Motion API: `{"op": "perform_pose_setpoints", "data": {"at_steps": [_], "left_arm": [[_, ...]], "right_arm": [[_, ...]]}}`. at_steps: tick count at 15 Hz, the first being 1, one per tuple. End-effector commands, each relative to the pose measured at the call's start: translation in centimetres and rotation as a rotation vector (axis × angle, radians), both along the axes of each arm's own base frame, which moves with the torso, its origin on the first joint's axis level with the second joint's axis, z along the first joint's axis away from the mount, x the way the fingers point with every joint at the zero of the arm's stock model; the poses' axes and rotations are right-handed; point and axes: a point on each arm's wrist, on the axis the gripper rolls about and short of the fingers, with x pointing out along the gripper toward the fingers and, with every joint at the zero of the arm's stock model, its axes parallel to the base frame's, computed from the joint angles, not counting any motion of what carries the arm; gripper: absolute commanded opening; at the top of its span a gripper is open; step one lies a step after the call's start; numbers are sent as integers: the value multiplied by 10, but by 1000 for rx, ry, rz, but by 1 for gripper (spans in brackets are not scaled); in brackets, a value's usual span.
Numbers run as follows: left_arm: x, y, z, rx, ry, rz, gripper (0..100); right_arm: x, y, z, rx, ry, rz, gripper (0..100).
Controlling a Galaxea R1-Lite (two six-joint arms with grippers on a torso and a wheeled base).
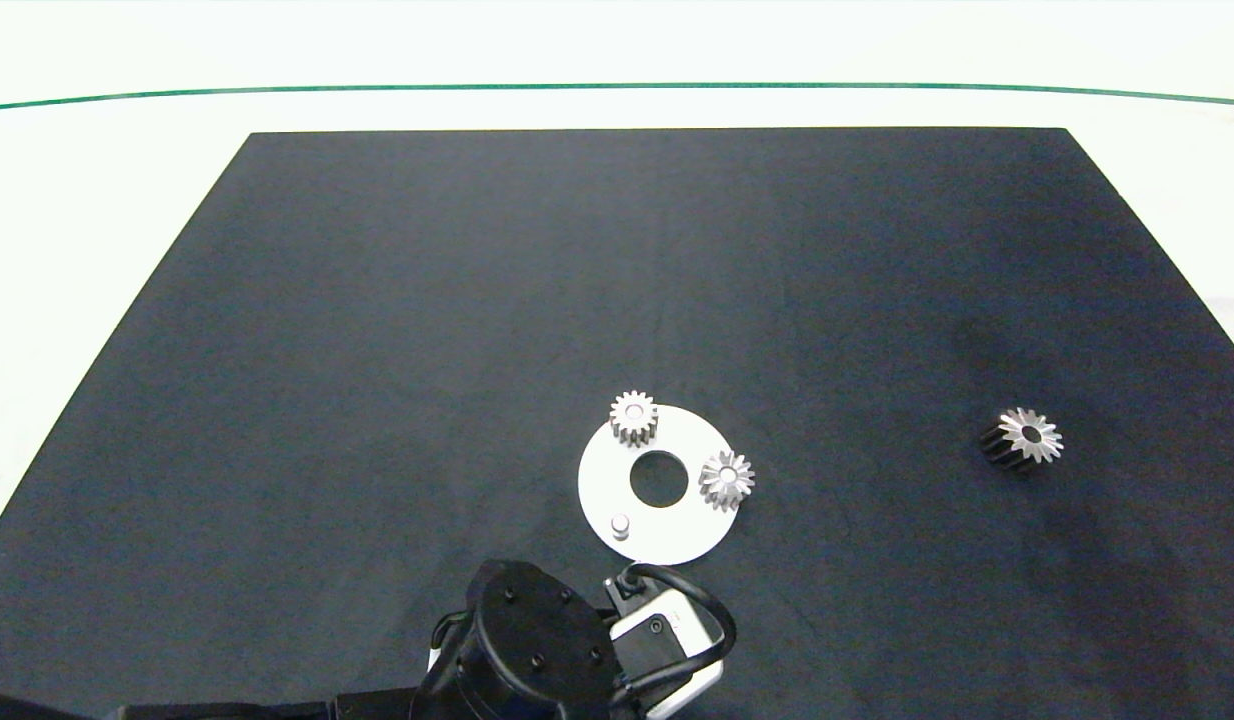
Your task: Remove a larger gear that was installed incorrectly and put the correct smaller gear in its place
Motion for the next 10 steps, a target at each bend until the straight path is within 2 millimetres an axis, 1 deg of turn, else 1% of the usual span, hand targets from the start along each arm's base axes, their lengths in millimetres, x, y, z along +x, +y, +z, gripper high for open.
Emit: {"op": "perform_pose_setpoints", "data": {"at_steps": [1, 9, 10], "left_arm": [[1, -1, 1, -3, -4, 1, 62], [1, -1, -4, 13, 5, 1, 47], [1, -1, -5, 15, 6, 1, 44]], "right_arm": [[-2, 0, 0, -1, -3, 0, 100], [-2, 0, 0, -1, -3, 0, 100], [-2, 0, 0, -1, -3, 0, 100]]}}
